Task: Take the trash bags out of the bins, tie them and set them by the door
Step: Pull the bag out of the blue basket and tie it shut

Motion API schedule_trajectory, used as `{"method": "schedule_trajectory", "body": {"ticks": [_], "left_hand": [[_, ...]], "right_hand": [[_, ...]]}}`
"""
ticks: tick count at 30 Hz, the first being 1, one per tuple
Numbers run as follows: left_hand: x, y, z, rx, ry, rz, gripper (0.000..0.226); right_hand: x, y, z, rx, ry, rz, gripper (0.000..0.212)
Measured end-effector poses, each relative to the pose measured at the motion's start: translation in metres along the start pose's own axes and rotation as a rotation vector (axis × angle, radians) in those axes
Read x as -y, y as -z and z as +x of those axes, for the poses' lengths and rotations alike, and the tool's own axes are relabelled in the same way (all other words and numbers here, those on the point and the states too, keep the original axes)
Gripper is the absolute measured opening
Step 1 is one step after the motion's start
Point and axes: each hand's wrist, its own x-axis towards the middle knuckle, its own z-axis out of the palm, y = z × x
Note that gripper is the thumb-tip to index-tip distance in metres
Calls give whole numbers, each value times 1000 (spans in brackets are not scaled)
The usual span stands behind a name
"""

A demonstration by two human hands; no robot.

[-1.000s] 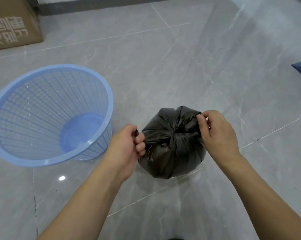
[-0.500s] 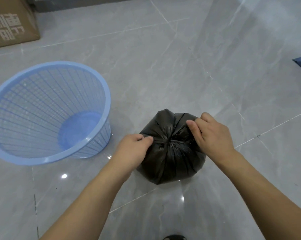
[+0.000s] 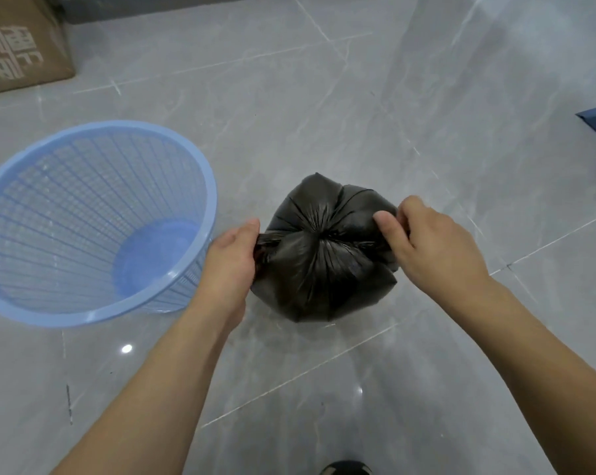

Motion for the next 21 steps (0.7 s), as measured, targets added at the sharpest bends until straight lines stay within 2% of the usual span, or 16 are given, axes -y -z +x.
{"method": "schedule_trajectory", "body": {"ticks": [2,4,7,8,10,12,13,16,19,21], "left_hand": [[7,1,-2,18,-72,57,27],[18,-2,-5,28,-146,65,26],[29,-14,-9,-95,-240,20,23],[30,-20,-12,-139,-285,2,22],[31,-33,-18,-180,-370,-6,22],[36,-42,-24,-144,-441,72,21],[40,-44,-25,-99,-464,140,20],[50,-40,-26,-1,-524,317,19],[46,-25,-31,1,-693,429,21],[41,-19,-39,115,-880,536,21]], "right_hand": [[7,6,-8,131,-53,-134,62],[11,11,-14,332,-138,-174,75],[12,25,-12,578,-306,50,74],[11,32,-9,570,-346,132,71],[4,43,1,407,-393,189,70],[-4,44,9,247,-391,7,72],[-6,40,10,222,-393,-112,71],[-11,21,5,243,-397,-313,66],[-10,15,-3,238,-400,-327,66],[-11,12,-6,224,-432,-247,62]]}}
